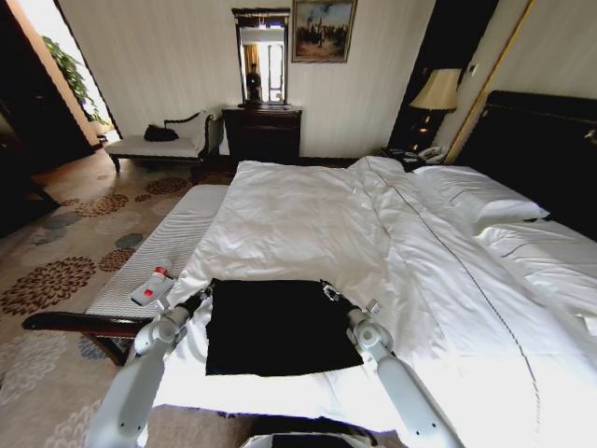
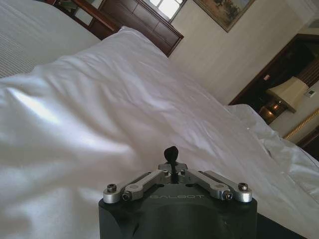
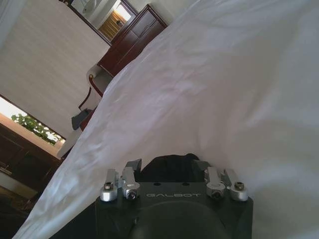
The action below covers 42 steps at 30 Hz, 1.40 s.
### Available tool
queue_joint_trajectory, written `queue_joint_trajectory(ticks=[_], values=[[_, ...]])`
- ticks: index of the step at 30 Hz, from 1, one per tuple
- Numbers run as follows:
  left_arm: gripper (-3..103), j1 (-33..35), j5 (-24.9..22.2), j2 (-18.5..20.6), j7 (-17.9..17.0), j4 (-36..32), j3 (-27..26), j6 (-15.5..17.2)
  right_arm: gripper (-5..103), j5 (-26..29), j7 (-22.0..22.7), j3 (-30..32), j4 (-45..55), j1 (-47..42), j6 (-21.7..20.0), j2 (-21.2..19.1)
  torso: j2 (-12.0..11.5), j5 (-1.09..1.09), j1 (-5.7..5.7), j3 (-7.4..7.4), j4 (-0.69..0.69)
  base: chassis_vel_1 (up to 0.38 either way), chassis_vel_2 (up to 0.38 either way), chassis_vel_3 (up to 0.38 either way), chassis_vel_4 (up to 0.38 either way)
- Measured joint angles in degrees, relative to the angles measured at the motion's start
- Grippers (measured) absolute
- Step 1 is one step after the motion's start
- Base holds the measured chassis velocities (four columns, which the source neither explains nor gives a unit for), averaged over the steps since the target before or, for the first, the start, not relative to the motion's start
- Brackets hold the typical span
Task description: Fold the clothes on the bed.
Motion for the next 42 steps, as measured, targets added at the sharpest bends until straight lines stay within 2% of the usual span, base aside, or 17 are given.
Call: queue_joint_trajectory(ticks=[1,2,5,6,8,9,11,12,15,26,31,35,42], values=[[1,-0.1,0.0,0.0,0.1,0.0,0.0,0.0,54,-0.2,-0.1,0.0,-0.2,0.0,0.1,-0.2,0.0,0.00,0.00,0.00,0.00,0.000,0.000,0.000,0.000],[1,-0.1,0.0,0.0,0.1,0.0,0.0,0.0,54,-0.2,-0.1,0.0,-0.2,0.0,0.1,-0.2,0.0,0.00,0.00,0.00,0.00,0.000,0.000,0.000,0.000],[1,-0.2,0.0,0.1,0.2,0.2,0.0,-0.1,37,-1.0,-0.3,0.0,-0.7,0.0,0.4,-0.3,0.0,0.00,0.00,0.00,0.00,0.000,0.000,0.000,0.000],[1,-0.2,0.0,0.1,0.2,0.2,0.0,-0.1,37,-1.0,-0.3,0.0,-0.7,0.0,0.4,-0.3,0.0,0.00,0.00,0.00,0.00,0.000,0.000,0.000,0.000],[1,-0.2,0.0,0.1,0.2,0.3,0.0,-0.2,27,-1.7,-0.5,-0.2,-1.1,0.1,0.6,-0.3,0.0,0.00,0.00,0.00,0.00,0.000,0.000,0.000,0.000],[1,-0.2,0.1,0.0,0.2,0.3,0.0,-0.2,27,-2.0,-0.6,-0.4,-1.2,0.1,0.7,-0.2,0.0,0.00,0.00,0.00,0.00,0.000,0.000,0.000,0.000],[1,-0.2,0.1,0.0,0.3,0.3,-0.1,-0.3,15,-2.4,-0.7,-0.8,-1.5,0.3,0.9,-0.1,0.0,0.00,0.00,0.00,0.00,0.000,0.000,0.000,0.000],[1,-0.2,0.1,0.0,0.3,0.3,-0.1,-0.3,15,-2.4,-0.7,-0.8,-1.5,0.3,0.9,-0.1,0.0,0.00,0.00,0.00,0.00,0.000,0.000,0.000,0.000],[1,-0.2,0.1,0.1,0.4,0.3,-0.2,-0.4,2,-2.7,-0.8,-1.0,-1.9,0.9,1.3,0.2,0.0,0.00,0.00,0.00,0.00,0.000,0.000,0.000,0.000],[1,-1.8,-2.2,0.4,0.9,0.9,-0.8,-0.7,1,-1.8,-0.8,0.7,-1.7,2.2,2.6,-0.2,0.0,0.00,0.00,0.00,0.00,0.000,0.000,0.000,0.000],[1,-2.2,-5.2,-0.2,2.8,-0.1,-1.8,-1.4,1,1.4,-1.8,2.7,0.3,2.4,4.9,-0.3,0.0,0.01,0.00,0.00,0.00,0.000,0.000,0.000,0.000],[1,-1.9,-8.9,-1.2,4.8,-1.7,-2.8,-2.2,1,2.8,-4.4,3.8,2.1,1.3,8.0,0.1,0.0,0.00,0.00,0.00,-0.01,0.000,0.000,0.000,0.000],[1,-1.1,-10.2,-1.9,6.2,-2.7,-3.3,-3.0,1,2.5,-9.8,4.0,1.8,0.4,12.5,1.2,0.0,0.00,0.00,0.00,0.00,0.000,0.000,0.000,0.000]])
